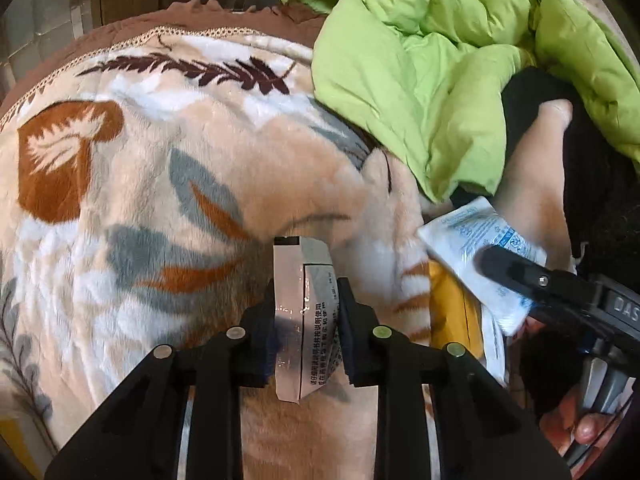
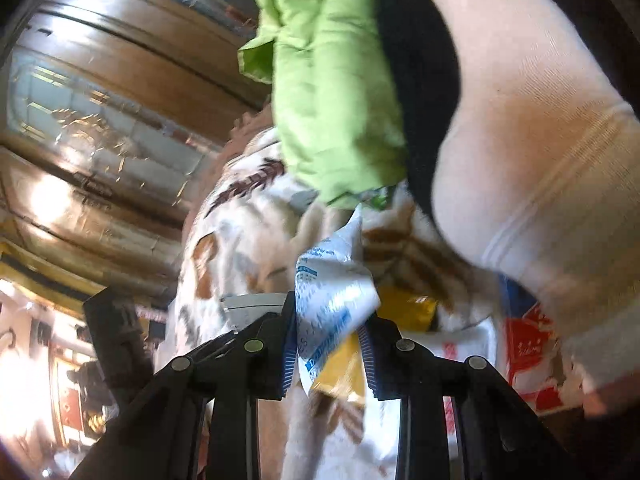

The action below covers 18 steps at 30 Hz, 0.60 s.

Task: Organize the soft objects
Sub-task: 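Grasp the green-printed packet with the left tool while the right tool grasps the desiccant packet, then carry the green-printed packet and desiccant packet over the box with both tools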

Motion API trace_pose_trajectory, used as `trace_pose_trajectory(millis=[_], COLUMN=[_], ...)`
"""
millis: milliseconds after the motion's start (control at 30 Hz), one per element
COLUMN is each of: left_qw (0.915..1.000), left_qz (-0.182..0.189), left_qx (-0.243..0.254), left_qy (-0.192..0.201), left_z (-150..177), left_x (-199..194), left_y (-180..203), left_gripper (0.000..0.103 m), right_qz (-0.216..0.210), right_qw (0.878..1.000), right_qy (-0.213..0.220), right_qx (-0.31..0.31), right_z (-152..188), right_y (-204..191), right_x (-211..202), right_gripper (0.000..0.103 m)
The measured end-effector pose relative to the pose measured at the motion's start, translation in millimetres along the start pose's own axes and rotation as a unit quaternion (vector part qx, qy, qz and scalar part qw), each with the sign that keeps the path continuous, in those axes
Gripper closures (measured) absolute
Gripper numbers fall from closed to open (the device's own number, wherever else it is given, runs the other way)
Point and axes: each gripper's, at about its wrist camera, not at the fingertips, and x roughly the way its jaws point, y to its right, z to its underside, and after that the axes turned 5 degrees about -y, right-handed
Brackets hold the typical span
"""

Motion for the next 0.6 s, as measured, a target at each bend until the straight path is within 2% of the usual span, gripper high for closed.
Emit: trace_pose_trajectory(millis=[133, 200, 300, 433, 467, 500, 533, 600], left_qw=[0.9998, 0.9990, 0.9979, 0.9963, 0.9956, 0.9948, 0.9942, 0.9933], left_qz=[0.015, 0.033, 0.039, 0.041, 0.044, 0.050, 0.054, 0.061], left_qx=[-0.014, -0.031, -0.051, -0.072, -0.080, -0.086, -0.091, -0.096], left_qy=[0.002, 0.003, 0.013, 0.021, 0.020, 0.020, 0.021, 0.022], left_z=[15, 28, 48, 71, 75, 79, 79, 86], left_x=[-15, -26, -46, -63, -64, -65, -64, -67], left_y=[-7, -13, -23, -35, -39, -41, -42, -42], left_gripper=[0.084, 0.084, 0.084, 0.084, 0.084, 0.084, 0.084, 0.084], right_qz=[-0.021, -0.029, -0.032, 0.000, 0.005, 0.006, 0.008, 0.018], right_qw=[0.999, 0.999, 0.998, 0.997, 0.997, 0.997, 0.998, 0.997], right_qy=[-0.009, -0.010, -0.015, -0.037, -0.031, -0.025, -0.033, -0.047], right_qx=[-0.028, -0.043, -0.056, -0.071, -0.070, -0.069, -0.061, -0.055], right_z=[12, 17, 21, 33, 35, 36, 36, 38], right_y=[-14, -25, -36, -40, -38, -36, -32, -28], right_x=[-14, -18, -19, -16, -17, -16, -10, 2], right_gripper=[0.075, 0.075, 0.075, 0.069, 0.054, 0.027, 0.017, 0.014])
